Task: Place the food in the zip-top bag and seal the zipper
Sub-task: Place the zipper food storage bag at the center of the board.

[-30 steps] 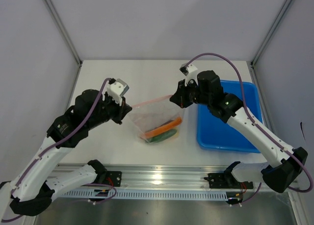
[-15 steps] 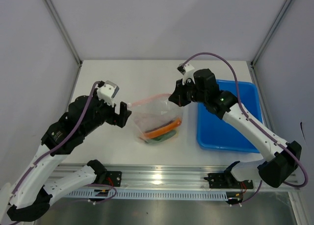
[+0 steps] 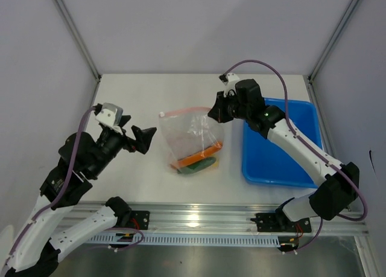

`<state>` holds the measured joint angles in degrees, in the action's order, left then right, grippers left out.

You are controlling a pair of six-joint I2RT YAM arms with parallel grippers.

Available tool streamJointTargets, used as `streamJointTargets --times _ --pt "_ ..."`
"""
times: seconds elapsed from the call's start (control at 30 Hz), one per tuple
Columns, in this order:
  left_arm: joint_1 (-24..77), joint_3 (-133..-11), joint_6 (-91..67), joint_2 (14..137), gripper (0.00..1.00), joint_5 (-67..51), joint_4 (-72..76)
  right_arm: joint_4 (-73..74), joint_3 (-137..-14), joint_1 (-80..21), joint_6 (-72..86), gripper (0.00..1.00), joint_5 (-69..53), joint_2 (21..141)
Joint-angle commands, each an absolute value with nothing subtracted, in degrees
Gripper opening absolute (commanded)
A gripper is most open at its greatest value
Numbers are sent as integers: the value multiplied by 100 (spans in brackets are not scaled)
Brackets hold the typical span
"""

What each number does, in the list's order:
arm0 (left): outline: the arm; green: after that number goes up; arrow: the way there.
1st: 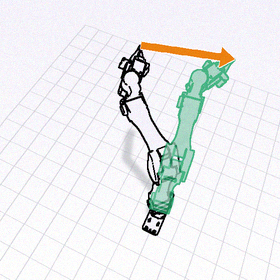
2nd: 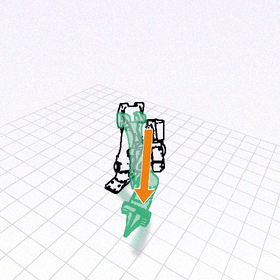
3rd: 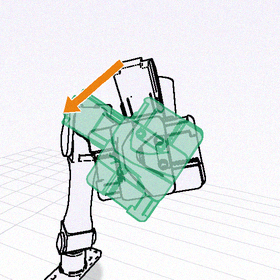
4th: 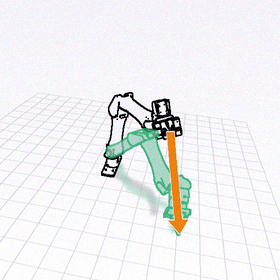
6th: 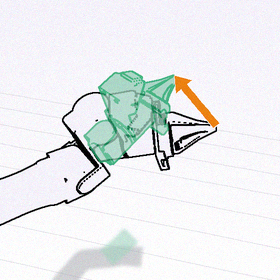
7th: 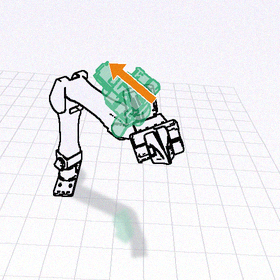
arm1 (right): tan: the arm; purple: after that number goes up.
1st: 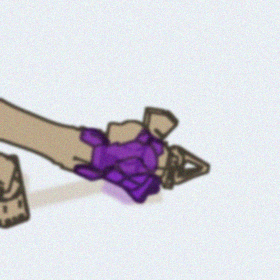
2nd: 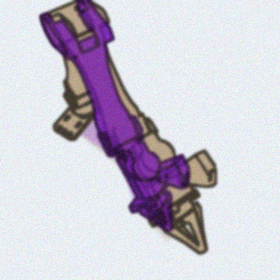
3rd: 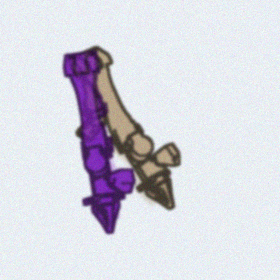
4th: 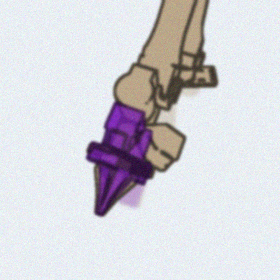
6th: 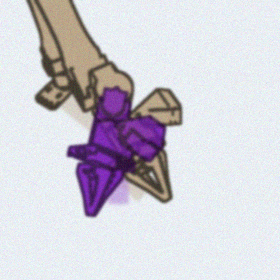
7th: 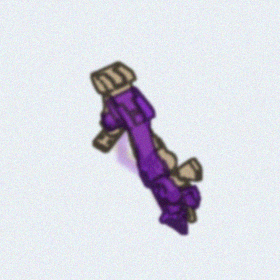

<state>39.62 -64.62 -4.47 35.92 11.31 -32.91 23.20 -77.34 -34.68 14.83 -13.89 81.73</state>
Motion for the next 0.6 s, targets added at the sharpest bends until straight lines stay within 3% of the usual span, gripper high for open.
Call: streamJointTargets --times 0.0,0.33,0.57 --pt "3937 -6066 -518 3472 100 546 -2682 1723 -7805 -3174 1670 0 -1291 8314" --pt "3929 -5740 -800 3270 100 -263 -2566 1249 -8305 -2699 1679 0 -1644 9368" --pt "3937 -5573 -993 3287 100 -518 -2470 1415 -9096 -2479 1477 10 -1846 10423"
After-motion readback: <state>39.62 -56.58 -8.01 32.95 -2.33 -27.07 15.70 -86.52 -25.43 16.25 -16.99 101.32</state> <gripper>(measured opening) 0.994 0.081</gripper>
